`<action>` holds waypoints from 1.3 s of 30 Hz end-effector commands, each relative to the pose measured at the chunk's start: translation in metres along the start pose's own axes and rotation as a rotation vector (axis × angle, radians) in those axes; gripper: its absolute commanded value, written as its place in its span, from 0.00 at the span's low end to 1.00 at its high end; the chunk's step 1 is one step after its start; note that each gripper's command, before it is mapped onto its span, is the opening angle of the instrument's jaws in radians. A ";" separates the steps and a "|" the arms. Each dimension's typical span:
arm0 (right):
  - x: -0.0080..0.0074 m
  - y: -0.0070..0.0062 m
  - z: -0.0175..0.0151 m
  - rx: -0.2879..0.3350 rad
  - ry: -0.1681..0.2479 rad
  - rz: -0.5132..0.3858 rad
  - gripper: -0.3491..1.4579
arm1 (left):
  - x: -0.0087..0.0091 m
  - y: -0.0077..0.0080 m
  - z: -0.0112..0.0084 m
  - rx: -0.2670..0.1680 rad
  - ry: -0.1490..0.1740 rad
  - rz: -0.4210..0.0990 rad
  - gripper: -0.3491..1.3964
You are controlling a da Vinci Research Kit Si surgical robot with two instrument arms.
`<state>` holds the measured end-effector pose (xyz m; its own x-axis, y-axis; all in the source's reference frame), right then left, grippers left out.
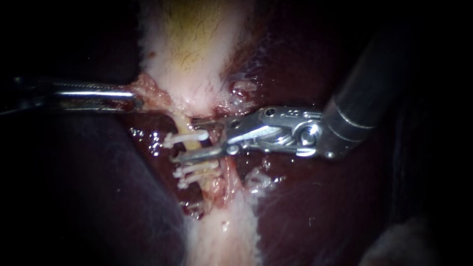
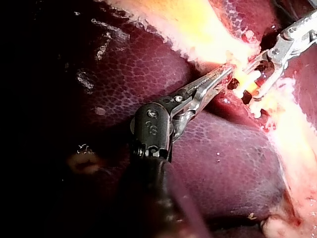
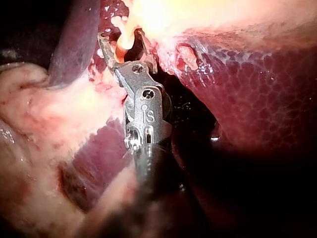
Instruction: Going back third clip left tube
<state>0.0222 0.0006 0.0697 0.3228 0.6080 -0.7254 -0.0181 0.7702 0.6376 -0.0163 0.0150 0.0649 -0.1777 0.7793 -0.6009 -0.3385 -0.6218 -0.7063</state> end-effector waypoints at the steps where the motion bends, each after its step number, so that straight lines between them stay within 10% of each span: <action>1: 0.0001 -0.0001 -0.0005 -0.002 0.000 -0.011 0.47 | 0.0000 0.0000 0.0000 0.000 -0.001 0.000 0.00; 24: -0.0014 -0.0041 -0.0149 0.031 -0.008 -0.169 0.47 | -0.0001 0.0000 -0.0001 -0.001 -0.001 0.000 0.00; 39: -0.0010 -0.0041 -0.0169 0.038 -0.008 -0.182 0.47 | -0.0002 -0.0007 0.0001 -0.001 -0.001 0.001 0.00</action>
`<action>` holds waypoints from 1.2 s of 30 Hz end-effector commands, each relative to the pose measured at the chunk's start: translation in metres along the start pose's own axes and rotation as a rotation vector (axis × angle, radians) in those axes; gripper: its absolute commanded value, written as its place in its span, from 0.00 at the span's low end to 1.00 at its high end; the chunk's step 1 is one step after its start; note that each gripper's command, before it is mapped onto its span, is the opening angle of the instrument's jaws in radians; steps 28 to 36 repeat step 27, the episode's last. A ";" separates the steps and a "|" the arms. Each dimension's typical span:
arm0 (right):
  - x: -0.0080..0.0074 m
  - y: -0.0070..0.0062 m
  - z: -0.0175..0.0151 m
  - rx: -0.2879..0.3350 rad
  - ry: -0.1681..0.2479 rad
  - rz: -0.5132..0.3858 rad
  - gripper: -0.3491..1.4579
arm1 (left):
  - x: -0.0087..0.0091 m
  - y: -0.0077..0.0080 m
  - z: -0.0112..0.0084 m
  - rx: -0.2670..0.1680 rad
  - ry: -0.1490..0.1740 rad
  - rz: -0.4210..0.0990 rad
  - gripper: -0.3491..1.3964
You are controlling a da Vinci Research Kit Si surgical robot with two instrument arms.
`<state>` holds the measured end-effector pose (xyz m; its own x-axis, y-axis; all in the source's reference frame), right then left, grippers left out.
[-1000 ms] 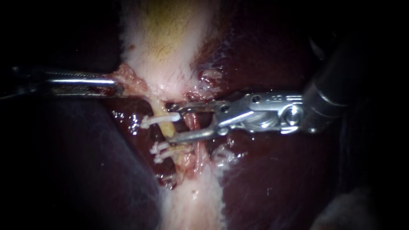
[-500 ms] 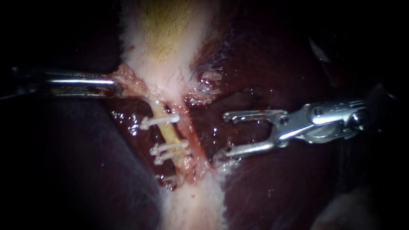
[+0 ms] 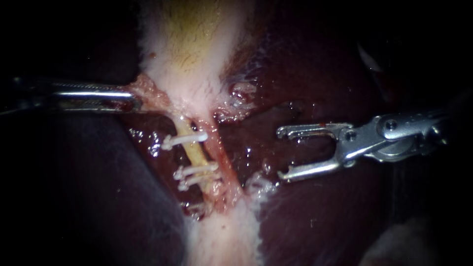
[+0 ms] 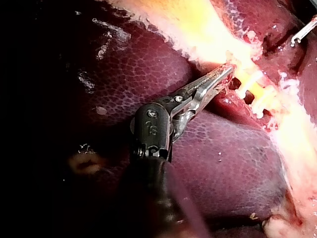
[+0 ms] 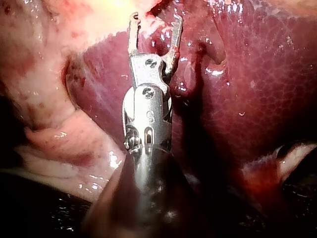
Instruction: Going back third clip left tube
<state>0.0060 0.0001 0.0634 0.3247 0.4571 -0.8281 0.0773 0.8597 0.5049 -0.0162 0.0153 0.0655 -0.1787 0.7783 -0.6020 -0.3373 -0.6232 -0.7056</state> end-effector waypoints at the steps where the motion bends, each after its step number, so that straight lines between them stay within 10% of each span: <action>1: 0.0000 -0.0001 0.0000 0.000 0.000 0.000 0.47 | -0.0001 -0.0002 0.0001 0.000 0.000 0.000 0.00; 15: -0.0001 -0.0001 -0.0002 0.001 0.000 0.000 0.47 | -0.0029 -0.0022 0.0051 0.021 -0.011 0.022 0.00; 36: -0.0001 -0.0002 -0.0003 0.001 0.000 0.000 0.47 | -0.0029 -0.0023 0.0052 0.019 -0.015 0.022 0.00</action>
